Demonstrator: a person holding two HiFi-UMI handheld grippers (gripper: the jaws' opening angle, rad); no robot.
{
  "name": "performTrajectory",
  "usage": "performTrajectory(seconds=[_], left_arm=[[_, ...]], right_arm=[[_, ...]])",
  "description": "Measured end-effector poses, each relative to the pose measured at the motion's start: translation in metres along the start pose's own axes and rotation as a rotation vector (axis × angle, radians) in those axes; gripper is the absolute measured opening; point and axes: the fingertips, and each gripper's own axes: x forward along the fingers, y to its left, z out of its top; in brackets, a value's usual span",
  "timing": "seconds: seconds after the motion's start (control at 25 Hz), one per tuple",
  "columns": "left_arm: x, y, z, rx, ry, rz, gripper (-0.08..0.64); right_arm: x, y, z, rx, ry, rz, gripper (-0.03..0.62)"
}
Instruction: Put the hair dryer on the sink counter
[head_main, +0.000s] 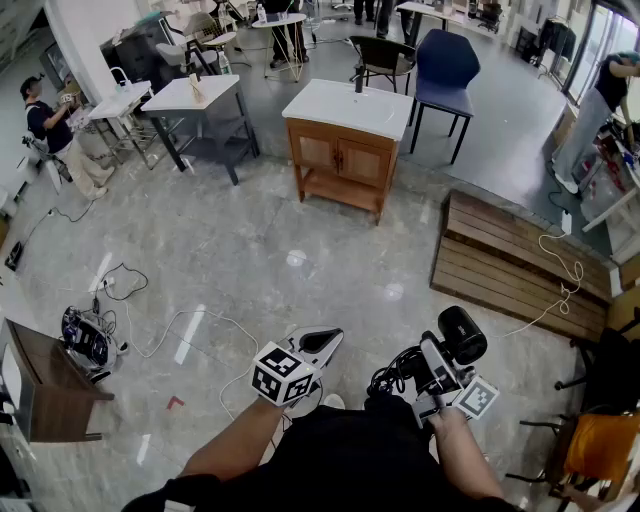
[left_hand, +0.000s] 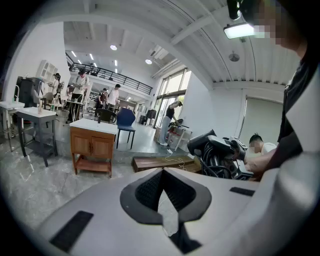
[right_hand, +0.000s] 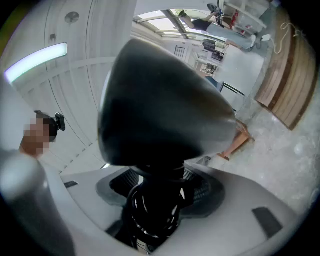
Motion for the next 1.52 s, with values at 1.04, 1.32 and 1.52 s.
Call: performTrajectory(seconds=[1.04,1.32,1.52], left_arm=[[-0.003,-0.002,-0.011,0.002,0.007,-0.007,0.000],[0.001,0.002,-0.016,-0.022,0.025,-0.009,0.000],[0.014,0.008,-0.008,-0.026,0.021,-0.007,0.000]], right_arm=[[-0.012,0.000,0.004,0.000,-0.051,0.013,0.245],[-0.013,-0.005,0.000,0.017,-0.046,-0.012,0.245],[-0.006,-0.017,0.011,0.017,-0.040,-0.019,0.245]])
